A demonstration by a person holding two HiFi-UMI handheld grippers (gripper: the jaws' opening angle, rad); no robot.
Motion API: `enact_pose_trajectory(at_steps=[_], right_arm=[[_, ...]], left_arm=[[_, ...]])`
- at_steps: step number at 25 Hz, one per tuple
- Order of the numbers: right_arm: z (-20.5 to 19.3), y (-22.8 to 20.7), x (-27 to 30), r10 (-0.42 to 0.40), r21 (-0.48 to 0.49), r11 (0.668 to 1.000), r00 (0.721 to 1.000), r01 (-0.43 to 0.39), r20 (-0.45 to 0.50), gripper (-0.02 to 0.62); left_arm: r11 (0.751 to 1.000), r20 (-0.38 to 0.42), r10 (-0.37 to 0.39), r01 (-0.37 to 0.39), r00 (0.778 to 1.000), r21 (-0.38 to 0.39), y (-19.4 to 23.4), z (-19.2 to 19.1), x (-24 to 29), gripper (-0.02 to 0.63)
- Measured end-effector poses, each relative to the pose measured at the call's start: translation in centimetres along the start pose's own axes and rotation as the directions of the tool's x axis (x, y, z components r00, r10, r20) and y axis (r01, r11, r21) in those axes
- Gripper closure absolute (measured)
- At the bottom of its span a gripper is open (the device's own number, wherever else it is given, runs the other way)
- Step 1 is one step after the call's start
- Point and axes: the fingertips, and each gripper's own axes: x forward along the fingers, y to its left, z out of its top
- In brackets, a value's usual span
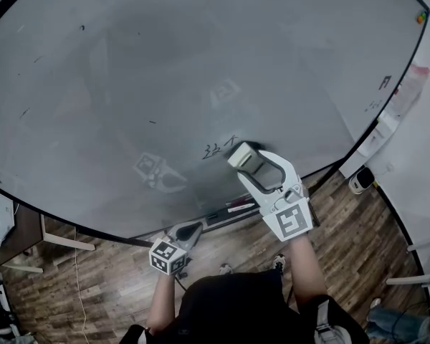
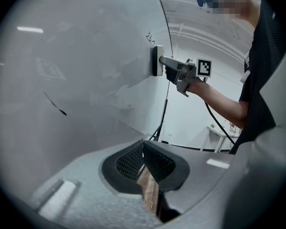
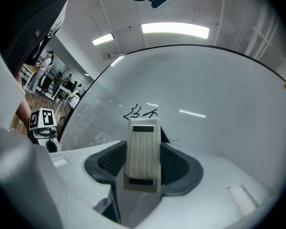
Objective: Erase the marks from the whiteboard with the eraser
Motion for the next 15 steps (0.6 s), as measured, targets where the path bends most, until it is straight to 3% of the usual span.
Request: enact_pose_trajectory(at_steps=[10, 13, 15], right_arm=[[1.2, -5.0, -1.6, -0.117, -0.025, 0.993, 0.993, 0.117, 0.014, 0.367], [2.5, -6.1, -1.7, -0.193, 0.101, 0.978, 0.978, 0.184, 0.085, 0.367], [2.9, -6.5, -1.7, -0.218, 0.127, 0.97, 0.971, 0.206, 0.096, 0.367]], left_arm=[[1.0, -0.004, -0.015, 0.015, 1.0, 0.024, 0.3, 0.6, 1.2, 0.592], [1.0, 0.003, -0.013, 0.013, 1.0, 0.026, 0.5, 0.6, 1.1, 0.592], [1.0, 0.004, -0.01, 0.01, 1.0, 0.02, 0.8, 0.5, 0.7, 0.592]])
